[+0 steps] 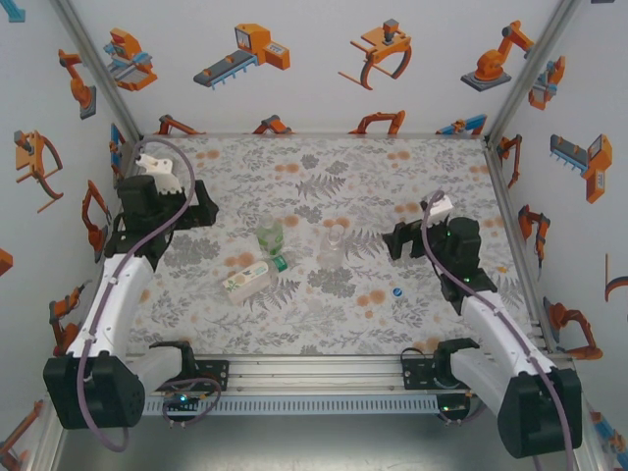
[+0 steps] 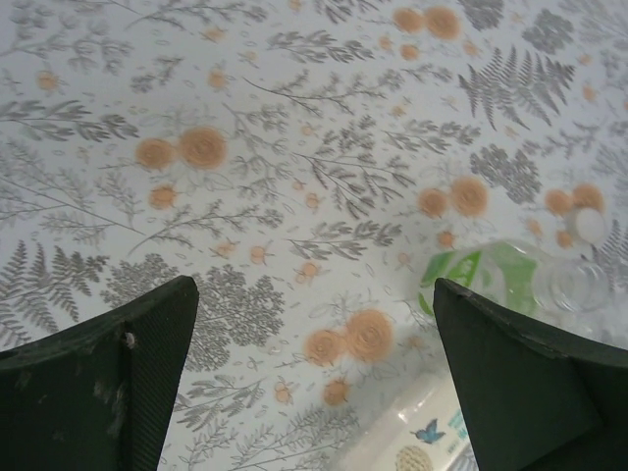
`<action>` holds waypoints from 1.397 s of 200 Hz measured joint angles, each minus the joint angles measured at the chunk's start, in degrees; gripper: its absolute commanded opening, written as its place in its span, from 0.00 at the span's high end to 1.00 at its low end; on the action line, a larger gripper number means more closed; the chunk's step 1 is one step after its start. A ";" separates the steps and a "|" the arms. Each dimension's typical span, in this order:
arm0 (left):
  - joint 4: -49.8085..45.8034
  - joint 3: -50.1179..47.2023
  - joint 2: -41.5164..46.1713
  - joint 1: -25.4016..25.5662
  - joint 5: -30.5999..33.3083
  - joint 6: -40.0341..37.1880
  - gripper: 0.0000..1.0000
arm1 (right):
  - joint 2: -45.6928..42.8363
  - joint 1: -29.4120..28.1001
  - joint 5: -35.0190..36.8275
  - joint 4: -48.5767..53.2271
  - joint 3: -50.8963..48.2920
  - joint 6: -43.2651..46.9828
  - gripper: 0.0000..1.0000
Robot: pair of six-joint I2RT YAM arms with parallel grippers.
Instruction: Screw on the bottle caps
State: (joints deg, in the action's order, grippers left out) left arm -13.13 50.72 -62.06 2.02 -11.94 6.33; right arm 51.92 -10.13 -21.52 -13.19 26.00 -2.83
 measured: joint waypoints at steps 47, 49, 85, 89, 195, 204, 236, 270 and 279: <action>-2.45 -1.77 0.52 0.09 -2.84 0.00 0.03 | -0.57 -11.08 -5.20 -0.39 -0.94 3.21 0.10; -2.43 -1.77 0.52 0.09 -2.91 0.00 0.03 | -0.22 -11.54 -5.35 -0.68 -0.98 3.43 0.10; -2.54 -1.77 0.50 0.09 -3.08 -0.02 0.03 | 7.39 -15.54 -6.23 -6.03 -1.20 5.88 0.10; -2.58 -1.77 0.48 0.09 -3.10 -0.02 0.03 | 8.35 -15.87 -6.34 -6.86 -1.22 6.05 0.10; -2.80 -1.77 0.50 0.11 -2.64 -0.04 0.03 | 32.52 -19.87 -10.80 -28.98 1.84 8.46 0.11; -2.82 -1.79 0.50 0.11 -2.62 -0.02 0.03 | 33.70 -19.87 -11.10 -30.53 2.49 8.39 0.12; -2.82 -1.79 0.50 0.20 -2.45 -0.04 0.03 | 36.87 -20.17 -12.22 -34.99 3.45 7.37 0.14; -2.82 -1.81 0.50 0.20 -2.12 -0.13 0.03 | 39.10 -20.52 -12.57 -37.70 3.54 6.49 0.20; -2.82 -1.88 0.50 0.20 -2.03 -0.22 0.03 | 39.58 -20.57 -12.57 -38.21 3.54 6.25 0.22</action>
State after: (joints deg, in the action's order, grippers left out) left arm -15.94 48.84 -61.56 2.22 -13.98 6.11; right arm 91.50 -30.70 -34.09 -51.40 29.54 3.42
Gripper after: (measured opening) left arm 0.973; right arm 0.808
